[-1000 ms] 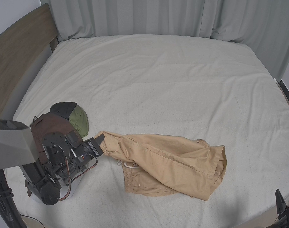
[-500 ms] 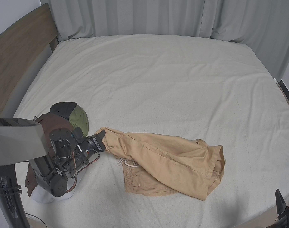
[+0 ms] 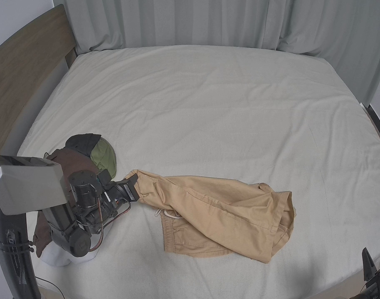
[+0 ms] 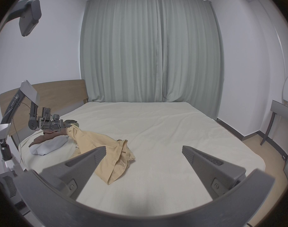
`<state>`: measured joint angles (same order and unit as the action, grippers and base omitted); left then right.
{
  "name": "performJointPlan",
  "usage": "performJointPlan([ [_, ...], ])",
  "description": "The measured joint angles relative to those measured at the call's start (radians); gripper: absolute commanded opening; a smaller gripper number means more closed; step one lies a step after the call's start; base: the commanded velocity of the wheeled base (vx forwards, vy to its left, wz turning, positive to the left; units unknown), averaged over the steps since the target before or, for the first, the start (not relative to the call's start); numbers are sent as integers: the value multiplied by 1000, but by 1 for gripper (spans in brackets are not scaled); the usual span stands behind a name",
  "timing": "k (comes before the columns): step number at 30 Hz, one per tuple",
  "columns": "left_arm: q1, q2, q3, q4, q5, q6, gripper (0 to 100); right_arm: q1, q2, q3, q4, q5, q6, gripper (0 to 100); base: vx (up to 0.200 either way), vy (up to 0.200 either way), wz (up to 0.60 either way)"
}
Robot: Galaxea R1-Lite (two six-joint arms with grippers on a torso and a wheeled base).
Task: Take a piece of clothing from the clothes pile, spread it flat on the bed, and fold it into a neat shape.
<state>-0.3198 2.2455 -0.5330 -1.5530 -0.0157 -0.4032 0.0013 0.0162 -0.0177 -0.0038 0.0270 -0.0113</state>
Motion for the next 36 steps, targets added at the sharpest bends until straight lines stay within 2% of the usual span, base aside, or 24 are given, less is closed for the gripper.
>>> performJointPlan([
  [21, -24, 12, -18, 0, 0, -1, 0, -1, 0, 0, -1, 3, -8, 100, 0, 0, 0],
  [29, -29, 7, -10, 0, 0, -3, 0, 0, 14, -41, -120, 6, -28, 100, 0, 0, 0],
  [33, -26, 6, -10, 0, 0, -4, 0, 4, 66, -86, -132, 35, -36, 100, 0, 0, 0],
  [36, -24, 3, -10, 0, 0, -4, 0, 10, 111, -106, -135, 85, -39, 100, 0, 0, 0],
])
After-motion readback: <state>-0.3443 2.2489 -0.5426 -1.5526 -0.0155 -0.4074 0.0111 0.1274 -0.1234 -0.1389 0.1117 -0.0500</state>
